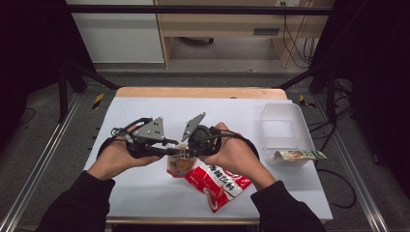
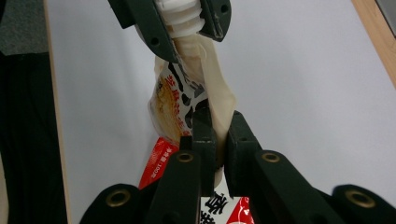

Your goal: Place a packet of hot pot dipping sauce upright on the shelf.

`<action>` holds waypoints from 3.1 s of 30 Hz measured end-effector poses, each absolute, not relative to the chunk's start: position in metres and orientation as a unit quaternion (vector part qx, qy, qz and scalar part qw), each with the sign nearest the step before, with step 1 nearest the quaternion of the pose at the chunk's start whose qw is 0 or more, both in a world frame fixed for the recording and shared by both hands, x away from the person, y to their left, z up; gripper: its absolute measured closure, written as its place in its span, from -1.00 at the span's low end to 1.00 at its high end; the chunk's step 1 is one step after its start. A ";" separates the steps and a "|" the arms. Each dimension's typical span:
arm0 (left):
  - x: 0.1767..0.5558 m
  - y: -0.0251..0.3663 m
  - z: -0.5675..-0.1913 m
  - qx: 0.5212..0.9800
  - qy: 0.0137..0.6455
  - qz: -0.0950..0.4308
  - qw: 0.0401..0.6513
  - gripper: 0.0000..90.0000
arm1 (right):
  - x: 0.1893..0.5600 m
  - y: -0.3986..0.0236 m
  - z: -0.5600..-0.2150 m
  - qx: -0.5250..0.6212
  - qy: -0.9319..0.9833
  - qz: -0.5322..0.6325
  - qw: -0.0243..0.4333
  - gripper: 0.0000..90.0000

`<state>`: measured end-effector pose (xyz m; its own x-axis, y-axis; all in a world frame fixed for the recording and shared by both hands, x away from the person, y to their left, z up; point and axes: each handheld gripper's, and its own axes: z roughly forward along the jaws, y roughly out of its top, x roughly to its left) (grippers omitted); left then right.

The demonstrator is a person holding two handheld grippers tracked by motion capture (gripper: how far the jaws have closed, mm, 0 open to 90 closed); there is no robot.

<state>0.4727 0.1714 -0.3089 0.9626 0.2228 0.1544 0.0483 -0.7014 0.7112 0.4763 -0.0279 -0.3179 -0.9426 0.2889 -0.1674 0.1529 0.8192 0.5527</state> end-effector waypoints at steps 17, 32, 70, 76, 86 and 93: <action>0.465 0.213 -0.325 0.873 0.150 0.153 0.438 -0.45 | 0.492 -0.048 -0.295 0.111 0.943 0.266 0.164 0.95; 0.447 0.261 -0.420 0.858 0.240 0.141 0.431 -0.83 | 0.518 -0.092 -0.286 0.131 0.937 0.257 0.197 0.95; 0.422 0.291 -0.447 0.833 0.318 0.205 0.404 -0.80 | 0.508 -0.192 -0.239 0.149 0.900 0.277 0.301 0.95; 0.423 0.293 -0.447 0.831 0.320 0.205 0.406 -0.80 | 0.508 -0.205 -0.244 0.159 0.897 0.277 0.307 0.96; 0.422 0.291 -0.448 0.836 0.313 0.201 0.403 -0.80 | 0.505 -0.236 -0.259 0.183 0.896 0.269 0.303 0.95; 0.423 0.290 -0.449 0.838 0.311 0.199 0.402 -0.80 | 0.504 -0.262 -0.270 0.205 0.895 0.256 0.302 0.95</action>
